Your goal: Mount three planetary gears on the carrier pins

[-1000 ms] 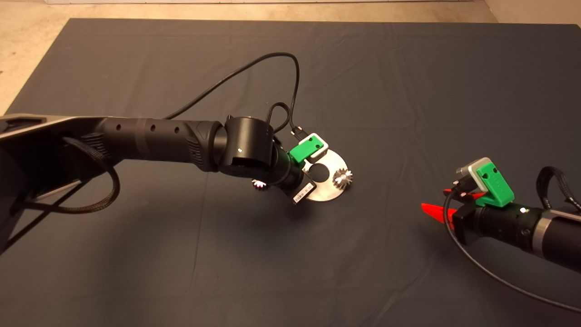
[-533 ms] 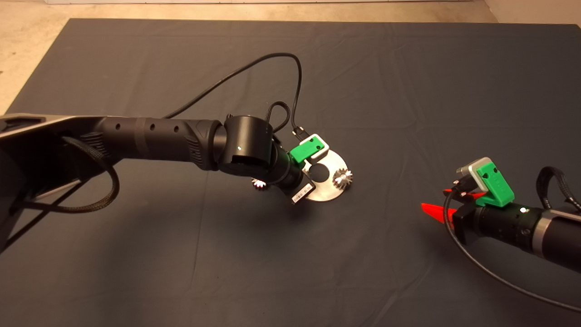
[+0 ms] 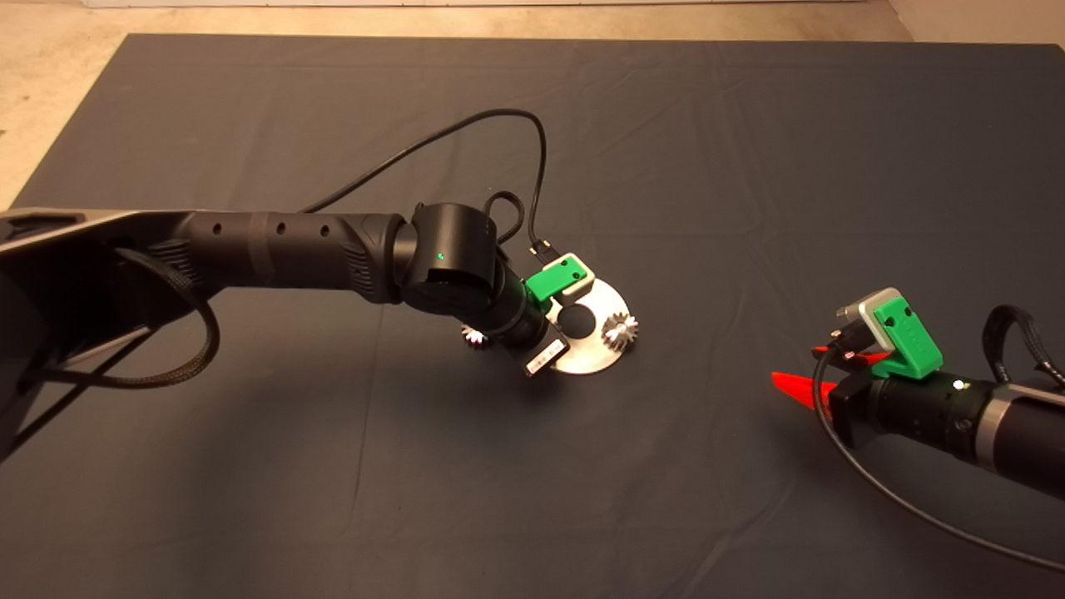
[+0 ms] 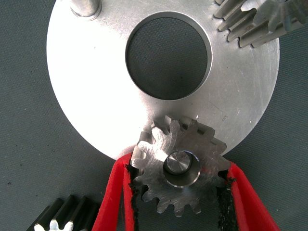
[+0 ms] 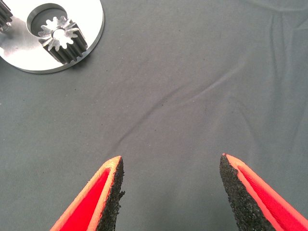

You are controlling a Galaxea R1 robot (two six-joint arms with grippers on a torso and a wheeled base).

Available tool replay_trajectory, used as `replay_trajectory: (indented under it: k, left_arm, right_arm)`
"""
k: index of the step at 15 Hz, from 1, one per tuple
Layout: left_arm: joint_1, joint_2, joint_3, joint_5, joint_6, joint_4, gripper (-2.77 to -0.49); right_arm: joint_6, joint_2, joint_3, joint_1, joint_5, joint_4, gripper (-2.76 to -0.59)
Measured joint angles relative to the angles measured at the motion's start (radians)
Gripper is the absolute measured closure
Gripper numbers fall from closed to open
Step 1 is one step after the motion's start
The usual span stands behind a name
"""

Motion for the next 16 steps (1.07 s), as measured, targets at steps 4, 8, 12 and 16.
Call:
replay_trajectory:
  k: [4, 8, 12, 16]
  left_arm:
    - [-0.002, 0.000, -0.001, 0.002, 0.000, -0.006, -0.71]
    - [-0.002, 0.000, -0.002, 0.003, 0.001, -0.007, -0.71]
    - [-0.003, 0.000, -0.002, 0.003, 0.001, -0.007, -0.71]
    - [-0.003, 0.000, -0.002, 0.003, 0.001, -0.007, -0.82]
  right_arm:
    - [0.000, 0.001, 0.000, 0.000, 0.000, 0.000, -1.47]
    - [0.000, 0.001, 0.000, 0.000, 0.000, 0.000, -1.47]
    - [0.000, 0.001, 0.000, 0.000, 0.000, 0.000, -1.47]
    - [0.000, 0.001, 0.000, 0.000, 0.000, 0.000, -1.47]
